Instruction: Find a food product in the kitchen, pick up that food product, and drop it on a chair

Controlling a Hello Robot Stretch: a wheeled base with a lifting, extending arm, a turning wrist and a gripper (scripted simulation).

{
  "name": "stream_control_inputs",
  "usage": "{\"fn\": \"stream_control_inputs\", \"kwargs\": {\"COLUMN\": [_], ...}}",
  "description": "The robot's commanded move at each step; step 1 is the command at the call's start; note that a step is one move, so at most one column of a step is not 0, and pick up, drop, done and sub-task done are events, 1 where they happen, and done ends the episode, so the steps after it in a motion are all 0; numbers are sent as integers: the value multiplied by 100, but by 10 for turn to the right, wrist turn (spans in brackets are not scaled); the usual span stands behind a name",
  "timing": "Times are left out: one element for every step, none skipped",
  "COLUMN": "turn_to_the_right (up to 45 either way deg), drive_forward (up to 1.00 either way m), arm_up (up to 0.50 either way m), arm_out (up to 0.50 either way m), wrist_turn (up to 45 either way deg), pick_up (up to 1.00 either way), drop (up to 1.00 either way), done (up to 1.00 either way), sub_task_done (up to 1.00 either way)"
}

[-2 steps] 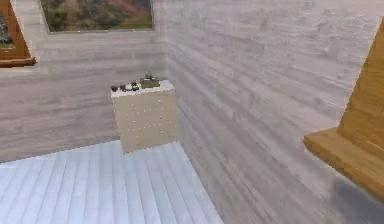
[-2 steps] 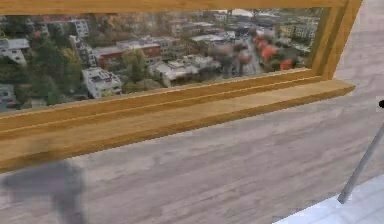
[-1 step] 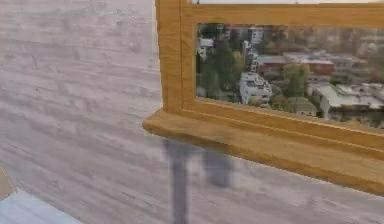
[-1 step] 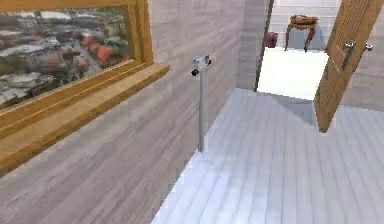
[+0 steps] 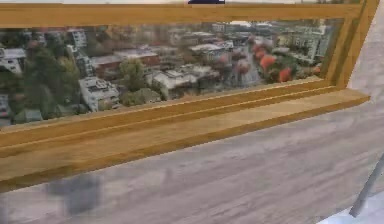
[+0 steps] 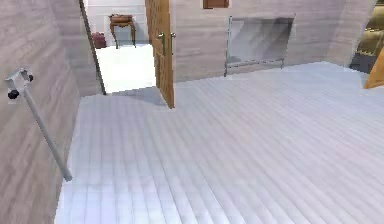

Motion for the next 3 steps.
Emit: {"fn": "stream_control_inputs", "kwargs": {"turn_to_the_right": [450, 270, 0], "drive_forward": [0, 0, 100], "arm_up": [0, 0, 0], "arm_out": [0, 0, 0], "wrist_turn": [0, 0, 0], "pick_up": [0, 0, 0], "drop": [0, 0, 0], "done": [0, 0, 0], "sub_task_done": [0, 0, 0]}}
